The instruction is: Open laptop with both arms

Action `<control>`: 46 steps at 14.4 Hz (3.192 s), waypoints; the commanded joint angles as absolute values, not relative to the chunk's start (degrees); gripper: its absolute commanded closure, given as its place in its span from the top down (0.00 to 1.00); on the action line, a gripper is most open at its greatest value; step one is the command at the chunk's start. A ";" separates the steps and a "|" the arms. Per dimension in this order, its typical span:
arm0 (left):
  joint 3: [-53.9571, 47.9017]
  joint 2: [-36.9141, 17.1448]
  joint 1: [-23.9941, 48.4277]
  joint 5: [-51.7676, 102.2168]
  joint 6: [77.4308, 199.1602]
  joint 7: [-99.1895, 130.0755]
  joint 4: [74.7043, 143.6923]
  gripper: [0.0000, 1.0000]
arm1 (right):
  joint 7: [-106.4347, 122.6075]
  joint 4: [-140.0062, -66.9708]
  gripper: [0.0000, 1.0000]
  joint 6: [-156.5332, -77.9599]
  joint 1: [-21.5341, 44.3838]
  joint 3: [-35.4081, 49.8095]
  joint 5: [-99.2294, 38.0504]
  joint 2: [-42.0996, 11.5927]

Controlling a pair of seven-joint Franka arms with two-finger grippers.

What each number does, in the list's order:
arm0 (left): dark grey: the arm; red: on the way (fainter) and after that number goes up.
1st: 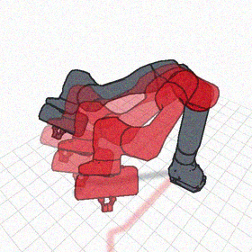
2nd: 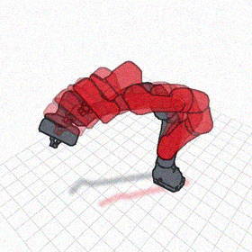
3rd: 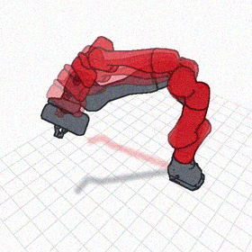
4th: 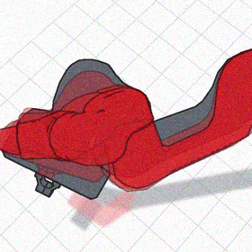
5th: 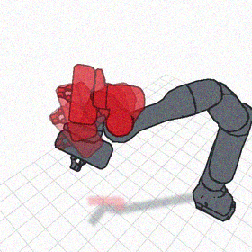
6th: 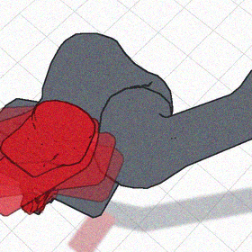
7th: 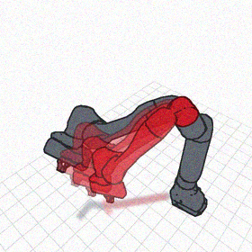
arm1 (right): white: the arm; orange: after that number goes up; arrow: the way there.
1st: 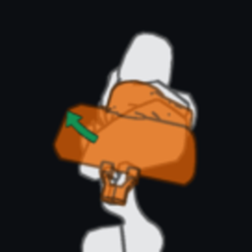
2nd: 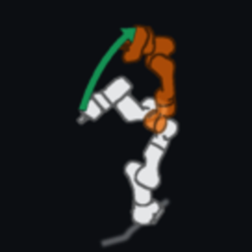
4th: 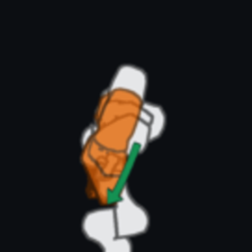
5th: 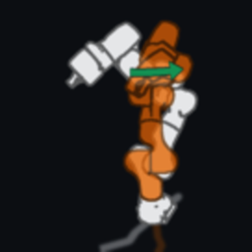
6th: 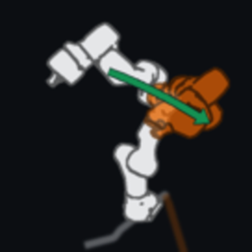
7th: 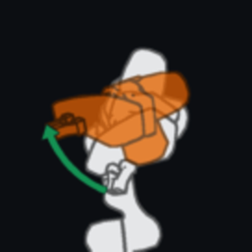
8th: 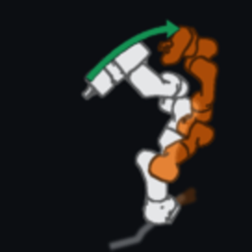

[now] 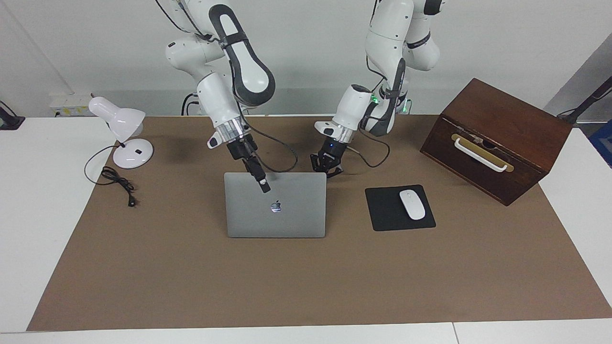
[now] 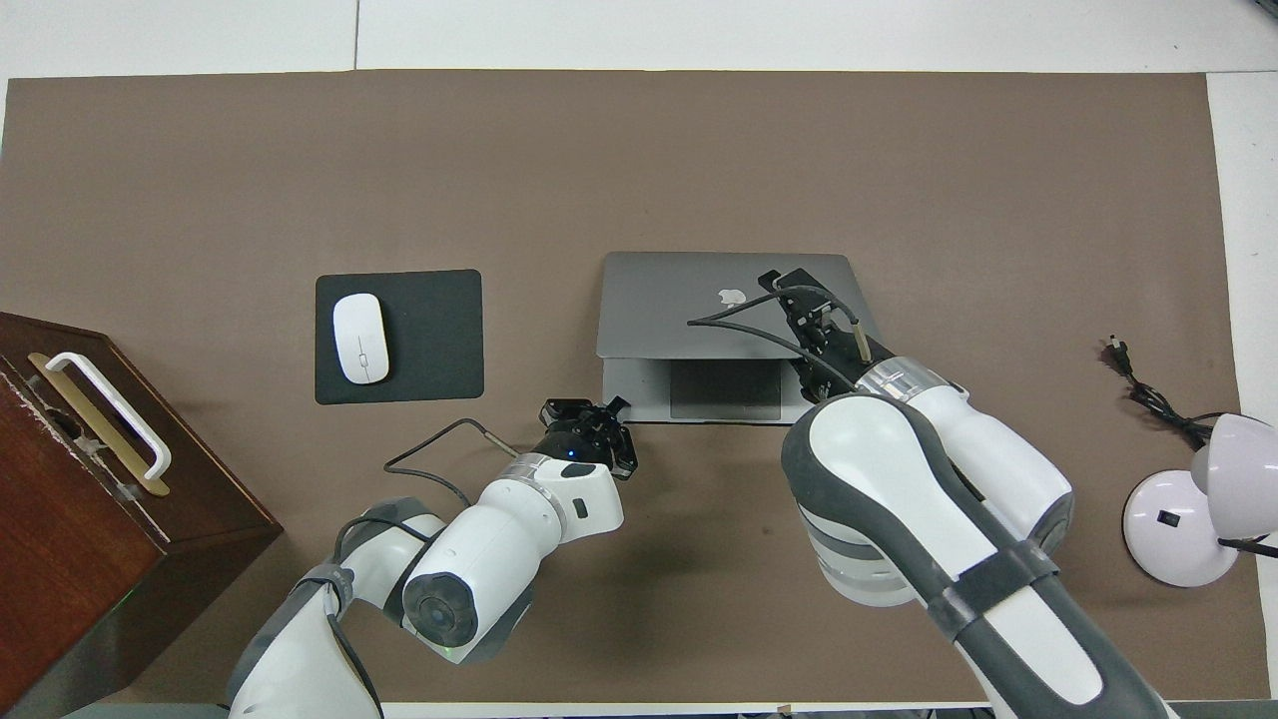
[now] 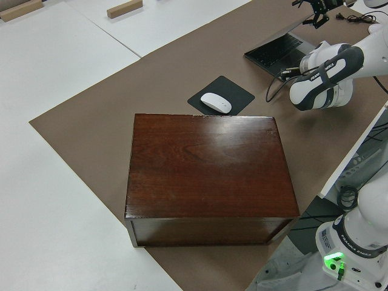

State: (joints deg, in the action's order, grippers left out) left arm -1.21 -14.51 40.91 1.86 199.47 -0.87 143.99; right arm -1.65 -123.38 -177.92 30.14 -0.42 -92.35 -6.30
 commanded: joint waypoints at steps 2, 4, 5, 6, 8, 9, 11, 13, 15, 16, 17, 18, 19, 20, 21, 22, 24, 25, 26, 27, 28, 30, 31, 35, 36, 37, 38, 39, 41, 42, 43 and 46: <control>-0.26 -16.17 41.57 2.81 200.48 -2.46 143.70 0.00 | 2.89 -116.73 1.00 -177.36 27.52 -0.26 -93.25 -9.84; -0.26 -16.17 41.49 2.81 200.48 -2.37 143.79 0.00 | 3.95 -114.71 1.00 -176.75 26.37 -0.26 -93.25 -10.63; -0.26 -16.17 41.48 2.81 200.48 -2.37 143.70 0.00 | 4.04 -113.74 1.00 -176.14 25.67 -0.26 -93.16 -10.81; -0.26 -16.17 41.48 2.81 200.48 -2.37 143.79 0.00 | 4.04 -112.95 1.00 -175.52 24.71 -0.26 -93.16 -11.25; -0.09 -16.17 41.48 2.81 200.48 -2.46 143.79 0.00 | 4.04 -111.45 1.00 -173.86 23.48 -0.26 -92.82 -11.51; -0.09 -16.17 41.48 2.81 200.48 -2.46 143.79 0.00 | 3.96 -110.75 1.00 -173.06 22.77 -0.26 -92.73 -11.86; -0.09 -16.17 41.48 2.81 200.48 -2.37 143.79 0.00 | 3.96 -109.08 1.00 -172.36 22.07 -0.26 -92.64 -13.00; -0.09 -16.17 41.48 2.81 200.48 -2.46 143.79 0.00 | 3.96 -107.67 1.00 -172.27 21.89 -0.35 -92.64 -14.49; -0.09 -16.17 41.48 2.81 200.48 -2.46 143.79 0.00 | 3.96 -105.57 1.00 -172.35 21.88 -0.26 -92.55 -16.77; -0.09 -16.17 41.57 2.81 200.48 -2.46 143.88 0.00 | 3.96 -104.60 1.00 -172.35 21.88 -0.35 -92.11 -17.92; -0.09 -16.17 41.49 2.81 200.48 -2.46 143.88 0.00 | 3.96 -103.55 1.00 -172.35 21.88 -0.35 -91.85 -19.06; -0.09 -16.17 41.48 2.81 200.48 -2.46 143.88 0.00 | 3.96 -102.67 1.00 -172.35 21.88 -0.26 -91.76 -19.94; -0.09 -16.17 41.48 2.81 200.48 -2.46 143.88 0.00 | 3.96 -101.79 1.00 -172.35 21.88 -0.35 -91.58 -20.82; -0.09 -16.17 41.48 2.81 200.48 -2.46 143.88 0.00 | 3.87 -100.82 1.00 -172.35 21.80 -0.35 -91.06 -21.61; -0.09 -16.17 41.48 2.81 200.48 -2.46 143.88 0.00 | 3.69 -100.11 1.00 -172.35 21.80 -0.35 -90.45 -22.23; -0.09 -16.17 41.48 2.81 200.48 -2.46 143.96 0.00 | 3.69 -99.24 1.00 -172.35 21.80 -0.35 -90.09 -23.02; -0.09 -16.17 41.48 2.81 200.48 -2.46 144.32 0.00 | 3.43 -97.57 1.00 -172.44 21.80 -0.26 -89.83 -24.25; -0.09 -16.17 41.48 2.81 200.48 -2.46 144.32 0.00 | 3.43 -97.47 1.00 -172.44 21.88 -0.26 -89.82 -24.26; -0.09 -16.17 41.48 2.81 200.48 -2.46 144.32 0.00 | 3.51 -97.56 1.00 -172.44 21.88 -0.26 -89.82 -24.26; -0.09 -16.17 41.48 2.81 200.48 -2.46 144.32 0.00 | 3.52 -97.56 1.00 -172.53 21.88 -0.26 -89.82 -24.08; -0.09 -16.17 41.48 2.81 200.48 -2.46 144.23 0.00 | 3.43 -97.73 1.00 -172.53 21.88 -0.26 -89.82 -23.91; -0.09 -16.17 41.31 2.81 200.48 -2.37 144.23 0.00 | 3.17 -99.65 1.00 -172.62 22.15 -0.26 -89.91 -20.85; -0.09 -16.17 41.31 2.99 200.48 -2.37 144.14 0.00 | 2.73 -101.15 1.00 -172.62 22.32 -0.18 -89.91 -18.92; -0.09 -15.74 41.22 5.44 200.48 -2.29 143.88 0.00 | -0.08 -104.85 1.00 -172.71 23.03 -0.18 -89.91 -10.30; -0.09 -15.38 41.22 6.23 200.39 -2.29 143.88 0.00 | -0.44 -104.77 1.00 -172.71 23.03 0.00 -89.91 -8.20; -0.09 -15.12 41.22 6.59 200.22 -2.11 143.79 0.00 | -0.96 -104.33 1.00 -172.62 23.03 0.17 -89.91 -6.43; -0.09 -14.77 41.22 7.11 199.69 -2.11 143.79 0.00 | -1.14 -103.63 1.00 -172.79 23.29 0.35 -89.91 -4.76; -0.09 -14.33 41.13 7.73 198.21 -2.11 143.53 0.00 | -0.27 -103.45 1.00 -172.71 23.47 0.26 -89.91 -3.35; 0.52 -10.92 41.05 8.70 191.82 -2.11 142.65 0.00 | 4.80 -103.01 1.00 -172.53 23.38 0.26 -88.43 -2.64; 1.40 -9.07 40.96 8.70 187.17 -2.11 141.86 0.00 | 7.01 -102.14 1.00 -171.83 22.77 0.18 -85.98 -3.07; 1.58 -7.57 40.96 8.70 182.68 -2.11 140.46 0.00 | 7.12 -101.78 1.00 -169.65 22.07 0.00 -82.04 -3.42; 3.07 -4.75 39.21 8.44 169.15 -2.20 135.37 0.00 | 7.12 -104.49 1.00 -157.37 15.58 -0.44 -61.95 -2.91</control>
State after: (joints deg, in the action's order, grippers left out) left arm 2.79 -7.56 40.57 7.38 177.36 -0.90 137.78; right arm 5.68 -102.16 -164.48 20.32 -0.56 -71.75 -3.43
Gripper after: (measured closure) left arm 0.991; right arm 0.000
